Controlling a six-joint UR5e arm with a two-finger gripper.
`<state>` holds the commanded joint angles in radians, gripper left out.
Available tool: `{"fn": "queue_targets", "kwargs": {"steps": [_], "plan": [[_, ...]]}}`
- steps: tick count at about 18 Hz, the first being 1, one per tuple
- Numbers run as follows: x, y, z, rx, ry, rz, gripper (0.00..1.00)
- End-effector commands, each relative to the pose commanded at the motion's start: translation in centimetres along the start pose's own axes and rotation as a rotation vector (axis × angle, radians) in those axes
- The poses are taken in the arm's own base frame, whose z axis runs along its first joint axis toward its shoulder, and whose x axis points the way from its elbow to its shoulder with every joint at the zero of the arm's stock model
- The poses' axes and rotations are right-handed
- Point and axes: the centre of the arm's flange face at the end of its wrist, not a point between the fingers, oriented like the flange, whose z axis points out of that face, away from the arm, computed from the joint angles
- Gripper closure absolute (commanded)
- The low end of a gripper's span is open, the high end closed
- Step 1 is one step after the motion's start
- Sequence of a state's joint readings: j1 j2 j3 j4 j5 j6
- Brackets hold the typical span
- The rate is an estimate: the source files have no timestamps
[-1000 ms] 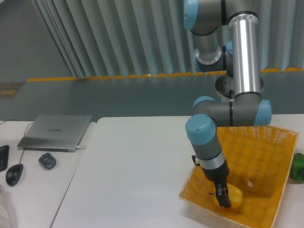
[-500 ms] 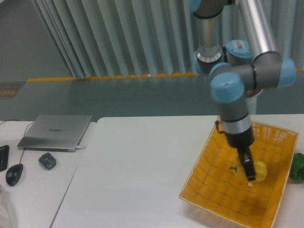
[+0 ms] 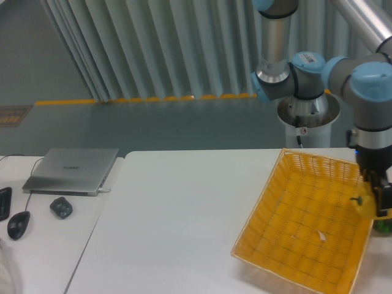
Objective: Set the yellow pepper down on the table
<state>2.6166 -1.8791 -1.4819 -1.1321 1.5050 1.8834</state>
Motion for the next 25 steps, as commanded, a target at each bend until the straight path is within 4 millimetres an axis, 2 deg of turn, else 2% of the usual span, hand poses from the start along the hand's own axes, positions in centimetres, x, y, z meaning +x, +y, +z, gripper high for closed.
{"fn": "queue_targets", "kwargs": {"steps": [1,5,8,10,12,14,17,18,20,22,23,24,25], "plan": [[-0.1,1.5,0.9,0.001,0.011,-0.011,0.36],[0.5,5.7,2.2,-0.007,0.04,-0.073,0.36],[1.1,9.8,4.4,-0.011,0.068,-0.127,0.36],[1.4,11.6,5.8,-0.008,0.083,-0.119,0.36],[1.6,13.3,8.0,-0.004,0.098,-0.108,0.36],[1.8,14.7,8.6,-0.011,0.09,-0.125,0.36],[1.8,14.9,9.2,-0.008,0.096,-0.135,0.36],[1.9,15.5,9.1,-0.009,0.094,-0.139,0.32],[2.0,15.8,9.3,-0.007,0.09,-0.148,0.22],[1.9,15.7,9.6,-0.005,0.087,-0.147,0.05],[1.6,15.4,9.2,0.001,0.074,-0.147,0.0],[1.1,14.5,8.3,0.0,0.059,-0.141,0.0],[0.8,13.3,6.8,-0.005,0.039,-0.127,0.0]]}}
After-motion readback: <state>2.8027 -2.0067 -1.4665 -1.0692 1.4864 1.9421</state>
